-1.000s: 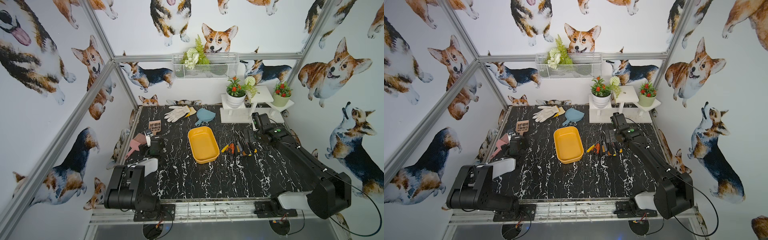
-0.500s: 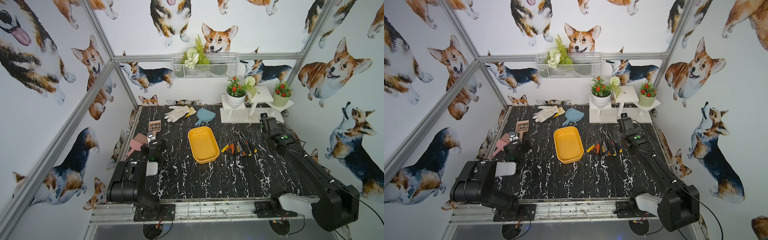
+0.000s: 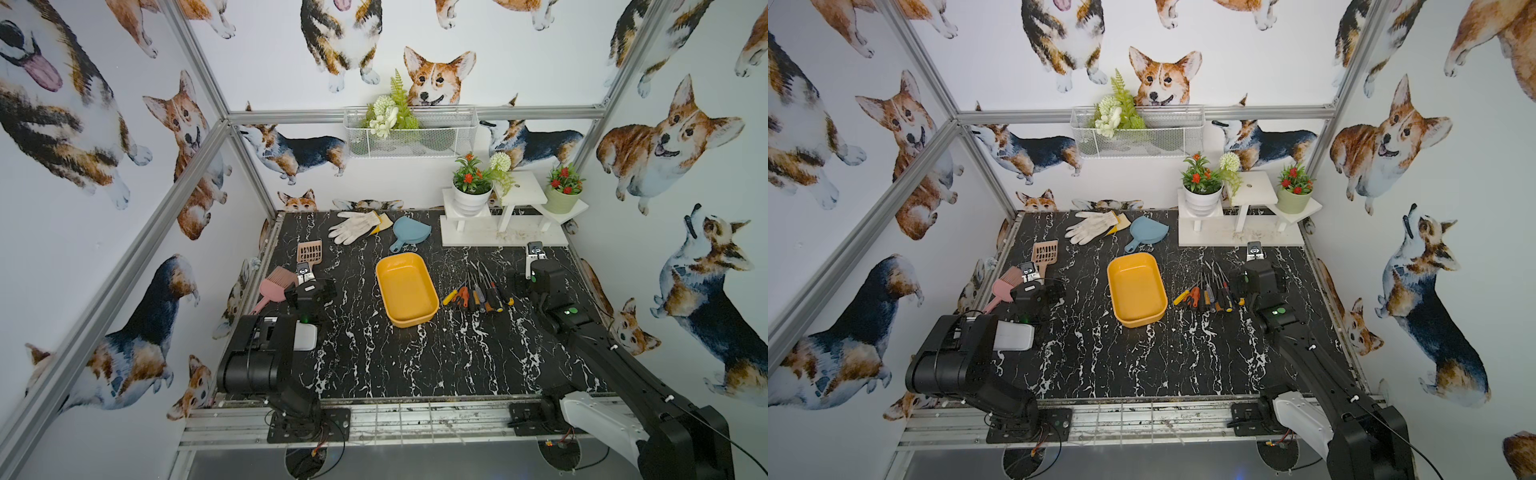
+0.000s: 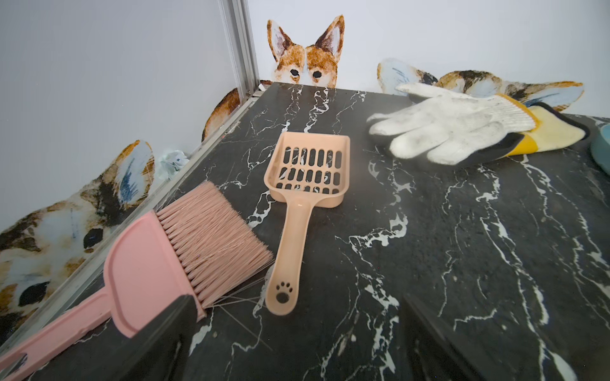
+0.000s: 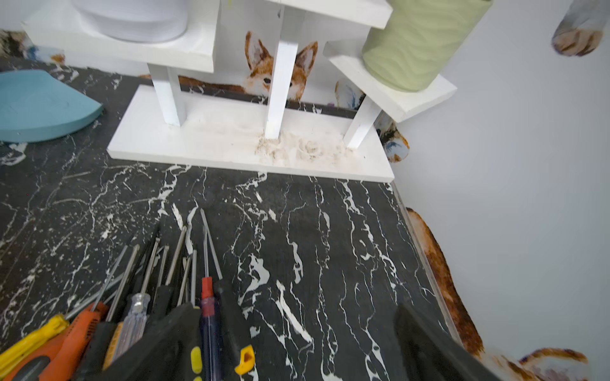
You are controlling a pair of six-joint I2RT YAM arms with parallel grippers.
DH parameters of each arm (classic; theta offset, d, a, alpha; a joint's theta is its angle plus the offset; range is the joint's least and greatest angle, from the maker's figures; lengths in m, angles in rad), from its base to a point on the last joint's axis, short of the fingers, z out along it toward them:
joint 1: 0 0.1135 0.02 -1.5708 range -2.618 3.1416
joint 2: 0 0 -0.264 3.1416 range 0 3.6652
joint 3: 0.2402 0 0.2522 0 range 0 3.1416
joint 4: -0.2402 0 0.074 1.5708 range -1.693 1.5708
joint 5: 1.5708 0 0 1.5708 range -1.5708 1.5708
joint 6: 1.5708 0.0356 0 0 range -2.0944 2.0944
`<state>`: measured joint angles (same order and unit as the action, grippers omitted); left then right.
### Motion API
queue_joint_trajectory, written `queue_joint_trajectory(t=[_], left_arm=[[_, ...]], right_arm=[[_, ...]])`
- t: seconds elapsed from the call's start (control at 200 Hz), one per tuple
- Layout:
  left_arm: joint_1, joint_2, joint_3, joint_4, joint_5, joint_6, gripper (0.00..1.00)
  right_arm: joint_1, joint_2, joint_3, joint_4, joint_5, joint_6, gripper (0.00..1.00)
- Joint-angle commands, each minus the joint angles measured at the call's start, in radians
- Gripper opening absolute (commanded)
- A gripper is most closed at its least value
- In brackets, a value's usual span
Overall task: Take out the screwdriver from the storage box
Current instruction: Reset both arms
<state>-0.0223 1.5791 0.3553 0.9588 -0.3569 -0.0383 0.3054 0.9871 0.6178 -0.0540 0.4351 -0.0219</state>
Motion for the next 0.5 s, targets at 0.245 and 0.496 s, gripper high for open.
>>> queue_joint_trajectory(t=[0.245,0.496], left_arm=[[0.0,-0.003,0.003,0.031,0.007,0.009,1.0],[-0.001,-0.001,0.003,0.031,0.006,0.009,1.0]], right_arm=[[-0.051,0.174,-0.121,0.422,0.007,-0.026,1.0],[-0.056,0.33,-0.191,0.636,-0.005,-0.044,1.0]])
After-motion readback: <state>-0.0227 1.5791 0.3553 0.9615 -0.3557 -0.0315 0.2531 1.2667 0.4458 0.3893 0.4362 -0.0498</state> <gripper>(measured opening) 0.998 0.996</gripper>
